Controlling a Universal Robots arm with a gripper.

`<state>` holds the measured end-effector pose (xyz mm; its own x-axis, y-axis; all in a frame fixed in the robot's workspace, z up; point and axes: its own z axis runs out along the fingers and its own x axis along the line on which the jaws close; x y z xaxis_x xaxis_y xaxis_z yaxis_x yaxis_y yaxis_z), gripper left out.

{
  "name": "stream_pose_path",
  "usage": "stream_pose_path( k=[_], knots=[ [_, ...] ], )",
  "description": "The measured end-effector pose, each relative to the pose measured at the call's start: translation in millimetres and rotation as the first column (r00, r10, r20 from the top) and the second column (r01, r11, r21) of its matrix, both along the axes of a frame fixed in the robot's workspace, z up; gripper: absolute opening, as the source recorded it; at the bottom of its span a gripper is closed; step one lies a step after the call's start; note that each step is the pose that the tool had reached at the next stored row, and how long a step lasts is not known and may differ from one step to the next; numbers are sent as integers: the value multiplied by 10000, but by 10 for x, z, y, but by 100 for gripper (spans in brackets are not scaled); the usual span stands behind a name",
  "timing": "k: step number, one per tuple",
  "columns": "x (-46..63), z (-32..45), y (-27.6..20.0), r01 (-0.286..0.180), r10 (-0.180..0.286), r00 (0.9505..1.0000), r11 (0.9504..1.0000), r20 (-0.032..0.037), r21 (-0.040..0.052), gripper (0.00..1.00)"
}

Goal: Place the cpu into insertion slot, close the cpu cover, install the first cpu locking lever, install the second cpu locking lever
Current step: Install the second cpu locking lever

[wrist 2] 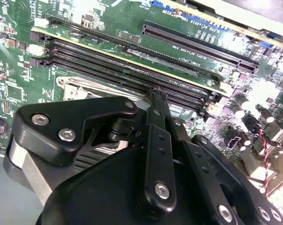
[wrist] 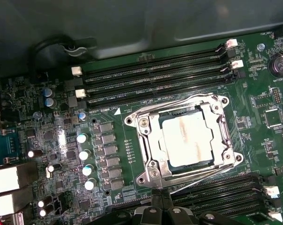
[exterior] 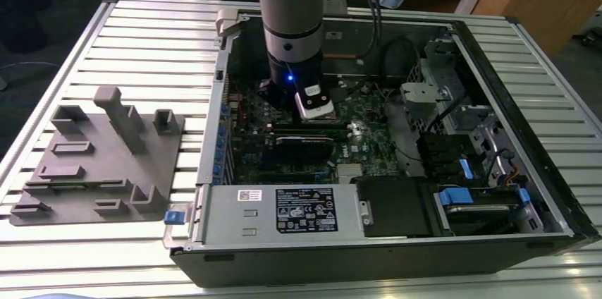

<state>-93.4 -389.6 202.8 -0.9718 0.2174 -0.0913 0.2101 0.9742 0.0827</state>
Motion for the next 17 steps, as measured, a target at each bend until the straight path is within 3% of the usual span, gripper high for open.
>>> stream_pose_path(
  k=[11, 17],
  knots=[
    [-5, -15, -1, 0, 0, 10000, 10000, 1, 66, 11],
    [-75, -30, -2, -2, 2, 10000, 9999, 0, 101, 11]
  ],
)
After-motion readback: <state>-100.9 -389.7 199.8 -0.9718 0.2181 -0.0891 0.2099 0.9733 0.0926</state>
